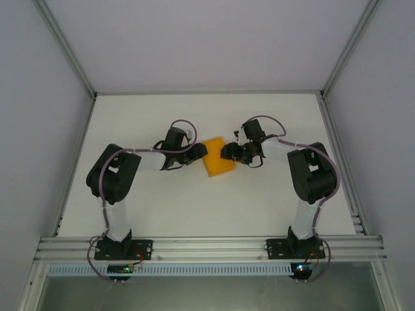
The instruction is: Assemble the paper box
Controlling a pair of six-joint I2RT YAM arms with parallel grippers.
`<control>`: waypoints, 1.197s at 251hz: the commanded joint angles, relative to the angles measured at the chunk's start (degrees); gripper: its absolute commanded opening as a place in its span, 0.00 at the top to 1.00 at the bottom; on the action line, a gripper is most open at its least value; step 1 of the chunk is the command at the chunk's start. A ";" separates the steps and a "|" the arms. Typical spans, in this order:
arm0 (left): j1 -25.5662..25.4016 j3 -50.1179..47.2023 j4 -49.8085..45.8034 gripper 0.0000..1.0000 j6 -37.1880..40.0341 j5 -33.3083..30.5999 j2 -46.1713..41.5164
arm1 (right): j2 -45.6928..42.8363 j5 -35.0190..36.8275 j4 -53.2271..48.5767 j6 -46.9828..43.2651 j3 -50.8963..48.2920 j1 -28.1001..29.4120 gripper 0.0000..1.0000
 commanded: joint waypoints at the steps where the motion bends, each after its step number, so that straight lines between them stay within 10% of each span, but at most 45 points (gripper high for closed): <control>1: -0.47 3.11 -9.21 0.34 4.30 -0.52 -2.03 | -0.44 3.67 -3.55 -1.54 1.88 -0.35 0.33; 61: -0.50 3.85 -12.19 0.00 6.07 -1.28 -5.02 | -1.75 4.87 -5.00 -2.26 3.88 -0.22 0.24; 193: -3.99 0.91 -19.81 0.00 8.42 -2.57 -15.00 | -7.72 9.38 -7.59 -4.96 3.59 -0.21 0.12; 300: -7.72 0.87 -12.37 0.20 3.42 -0.02 -5.16 | -3.37 5.22 -4.61 -2.21 0.35 0.06 0.30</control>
